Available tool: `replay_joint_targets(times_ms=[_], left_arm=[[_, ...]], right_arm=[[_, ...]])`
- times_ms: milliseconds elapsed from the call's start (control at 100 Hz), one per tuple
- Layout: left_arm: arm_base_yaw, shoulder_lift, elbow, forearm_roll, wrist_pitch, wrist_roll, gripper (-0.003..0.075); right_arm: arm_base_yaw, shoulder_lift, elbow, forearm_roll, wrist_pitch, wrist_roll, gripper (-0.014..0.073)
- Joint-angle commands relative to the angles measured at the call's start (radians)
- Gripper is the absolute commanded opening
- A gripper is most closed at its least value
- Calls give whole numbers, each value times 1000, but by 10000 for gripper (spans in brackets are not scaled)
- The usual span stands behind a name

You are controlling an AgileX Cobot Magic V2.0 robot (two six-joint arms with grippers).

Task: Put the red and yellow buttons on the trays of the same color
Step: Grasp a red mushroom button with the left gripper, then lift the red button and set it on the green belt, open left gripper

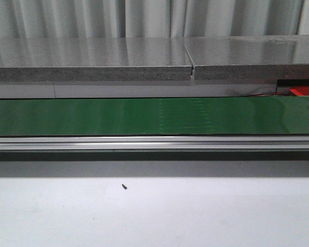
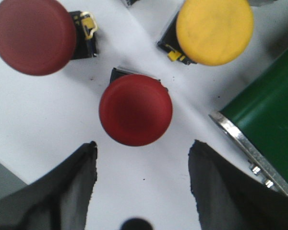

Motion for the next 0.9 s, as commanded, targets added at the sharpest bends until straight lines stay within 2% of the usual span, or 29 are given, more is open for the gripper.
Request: replay_joint_targets(times_ms=[0, 280, 380, 640, 710, 890], left_arm=[[3, -18, -31, 10, -34, -21, 401], [3, 41, -31, 13, -102, -21, 398], [3, 41, -31, 13, -131, -21, 353], [3, 41, -31, 19, -135, -21, 171], [3, 34, -31, 18, -131, -21, 148], [0, -47, -31, 19, -85, -19, 146]], right_arm=[[2, -22, -13, -10, -79, 1, -67], [2, -22, -13, -10, -79, 1, -67], [2, -22, -13, -10, -79, 1, -67], [2, -22, -13, -10, -79, 1, -67], [2, -22, -13, -10, -79, 1, -67], [2, -22, -13, -10, -79, 1, -67]])
